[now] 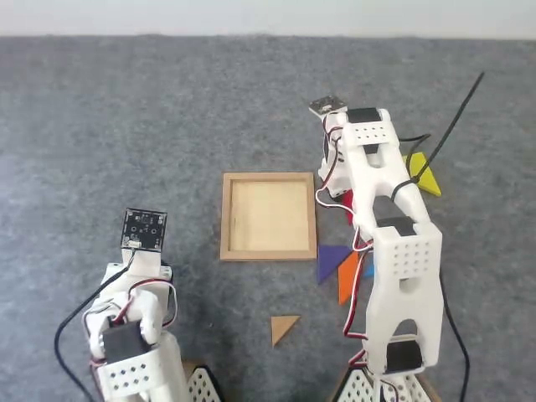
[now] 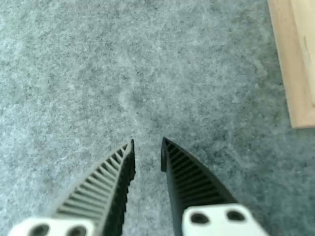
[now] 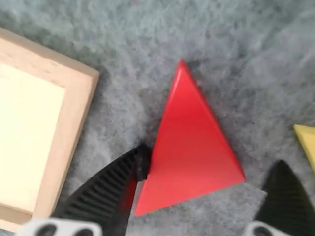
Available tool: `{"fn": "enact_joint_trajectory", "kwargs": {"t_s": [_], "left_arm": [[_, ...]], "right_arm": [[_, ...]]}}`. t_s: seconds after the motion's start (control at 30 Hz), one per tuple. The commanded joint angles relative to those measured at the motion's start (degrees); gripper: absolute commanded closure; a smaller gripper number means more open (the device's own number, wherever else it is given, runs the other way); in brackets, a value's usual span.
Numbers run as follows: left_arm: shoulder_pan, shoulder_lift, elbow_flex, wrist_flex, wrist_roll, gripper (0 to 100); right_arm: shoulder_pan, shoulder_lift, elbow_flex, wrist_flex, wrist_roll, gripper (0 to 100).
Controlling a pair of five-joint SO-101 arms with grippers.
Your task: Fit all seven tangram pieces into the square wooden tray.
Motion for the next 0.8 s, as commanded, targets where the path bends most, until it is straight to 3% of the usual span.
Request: {"fn": "enact_joint_trajectory", "kwargs": {"t_s": [0.0,0.43,0.6,0.77], "left_arm": [[0.2,-0.7,-0.5,0.4,0.4,91],[0.2,-0.7,-0.5,0.4,0.4,91],[0.2,-0.7,-0.5,0.4,0.4,91],[0.2,-0.7,-0.5,0.4,0.4,91]], "right_arm": [[-0.1,-0.5,0.0,-0.2,-0.7,67.9],[-0.1,-0.5,0.6,1.6,-0.5,66.7],[-0.2,0.0,0.9,2.9,-0.2,58.6],[-0.2,0.3,0.5,3.0,-0.1,63.3]]}}
